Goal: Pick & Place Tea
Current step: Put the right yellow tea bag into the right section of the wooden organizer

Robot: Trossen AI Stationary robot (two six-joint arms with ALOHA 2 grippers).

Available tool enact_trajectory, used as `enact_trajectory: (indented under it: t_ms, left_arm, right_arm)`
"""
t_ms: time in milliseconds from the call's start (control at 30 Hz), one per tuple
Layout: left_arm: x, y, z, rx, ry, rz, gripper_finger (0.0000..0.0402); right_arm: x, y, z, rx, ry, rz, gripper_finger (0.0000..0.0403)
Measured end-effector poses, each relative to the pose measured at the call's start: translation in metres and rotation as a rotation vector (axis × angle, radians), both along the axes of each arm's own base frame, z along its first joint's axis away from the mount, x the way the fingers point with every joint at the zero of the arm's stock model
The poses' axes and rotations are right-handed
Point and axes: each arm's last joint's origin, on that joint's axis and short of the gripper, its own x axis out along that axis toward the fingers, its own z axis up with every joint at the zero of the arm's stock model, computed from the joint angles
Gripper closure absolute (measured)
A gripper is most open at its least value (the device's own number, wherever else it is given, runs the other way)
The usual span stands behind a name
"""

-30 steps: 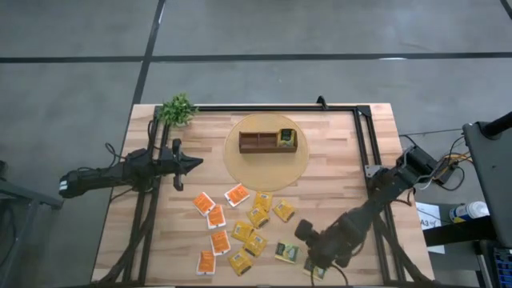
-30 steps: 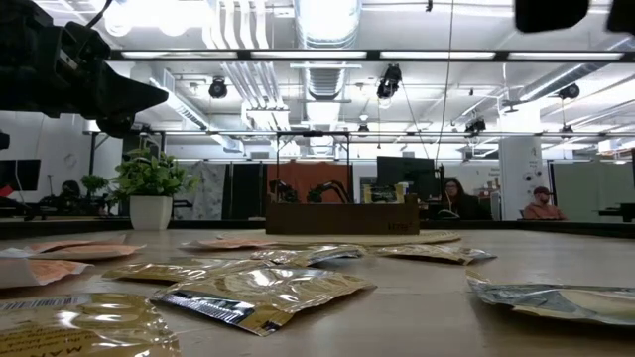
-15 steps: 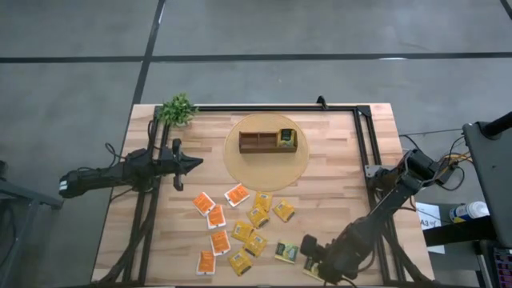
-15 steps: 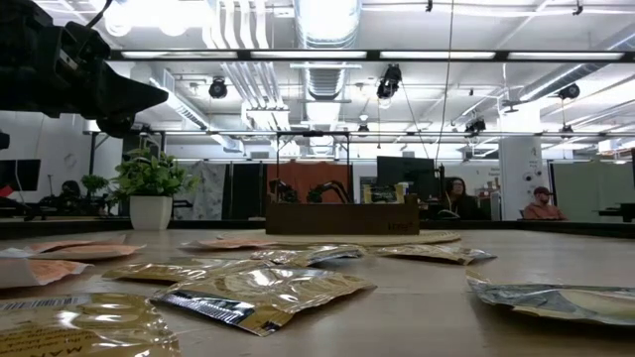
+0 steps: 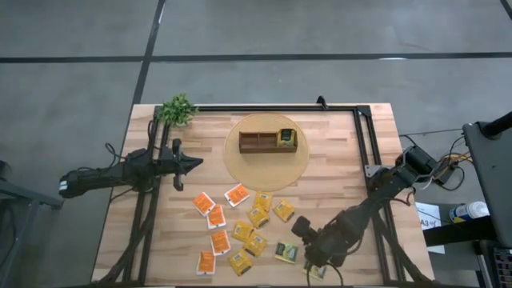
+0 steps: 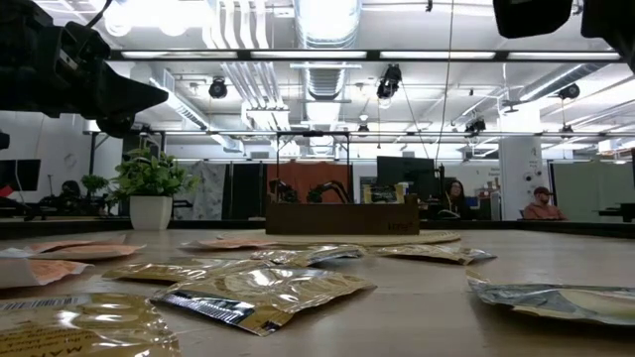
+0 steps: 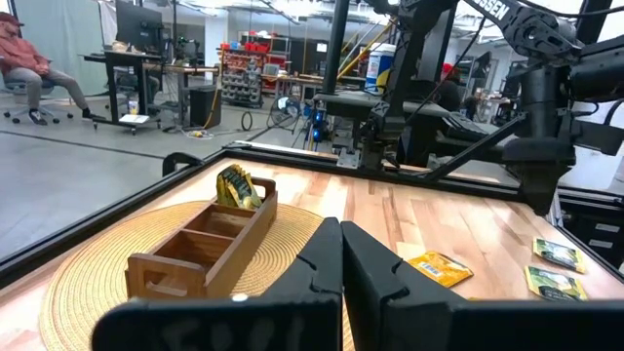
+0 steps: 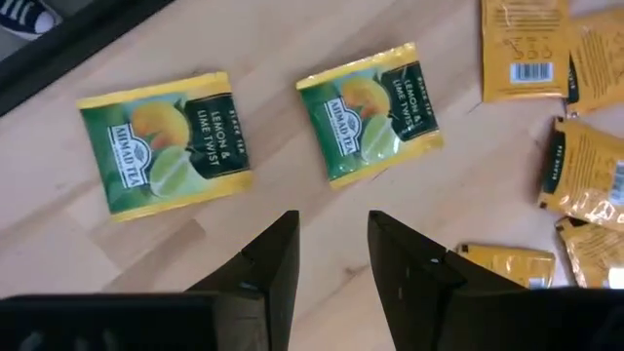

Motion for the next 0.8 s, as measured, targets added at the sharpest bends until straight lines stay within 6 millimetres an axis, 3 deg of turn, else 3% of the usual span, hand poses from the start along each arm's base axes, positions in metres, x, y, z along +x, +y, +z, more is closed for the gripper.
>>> enact_trajectory:
  t_ms: [333,800]
  left_arm:
    - [0.000,0.000,0.000,0.000,0.000,0.000,0.0401]
    - [0.000,0.000,0.000,0.000,0.000,0.000,0.0401]
  right_arm:
    - [-0.006,0.026,-0.021,0.040,0.054,0.126,0.0282]
    - [0.014,0.045,-0.042,0.012,0.073,0.211,0.0282]
